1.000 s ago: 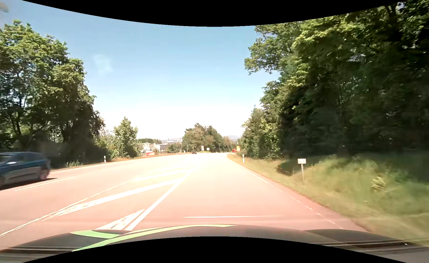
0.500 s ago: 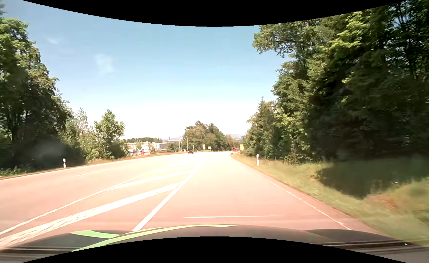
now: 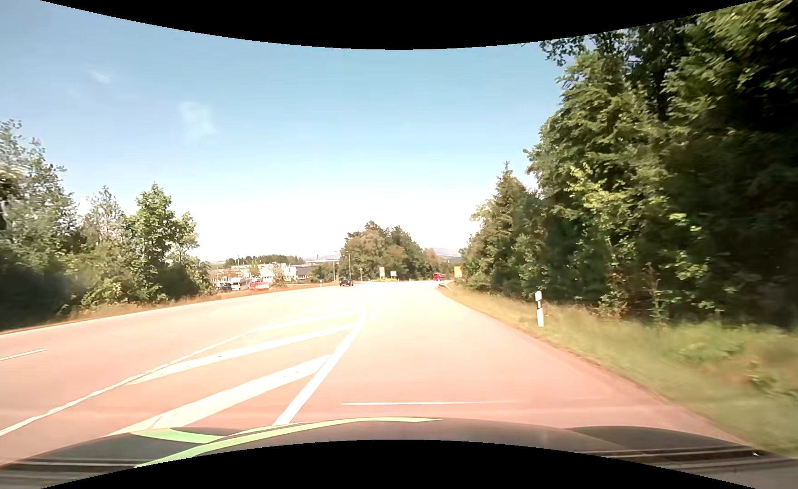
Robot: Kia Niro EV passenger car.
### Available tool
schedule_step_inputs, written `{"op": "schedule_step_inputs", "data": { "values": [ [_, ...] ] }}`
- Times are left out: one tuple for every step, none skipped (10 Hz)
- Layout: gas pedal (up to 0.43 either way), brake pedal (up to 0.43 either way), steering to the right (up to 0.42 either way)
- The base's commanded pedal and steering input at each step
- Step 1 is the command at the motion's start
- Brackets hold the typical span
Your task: Follow the waypoints while adhering to traffic rules and regulations
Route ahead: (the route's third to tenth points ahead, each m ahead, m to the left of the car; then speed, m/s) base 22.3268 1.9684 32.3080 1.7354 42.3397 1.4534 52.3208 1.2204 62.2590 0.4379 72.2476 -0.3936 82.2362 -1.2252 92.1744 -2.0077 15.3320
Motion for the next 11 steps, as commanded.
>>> {"op": "schedule_step_inputs", "data": {
  "values": [
    [0.0, 0.091, -0.009],
    [0.0, 0.098, -0.01],
    [0.0, 0.098, -0.011],
    [0.0, 0.098, -0.01],
    [0.0, 0.098, -0.01],
    [0.0, 0.098, -0.01],
    [0.0, 0.104, -0.01],
    [0.0, 0.116, -0.01],
    [0.0, 0.134, -0.01],
    [0.0, 0.152, -0.009],
    [0.0, 0.165, -0.008]
  ]
}}
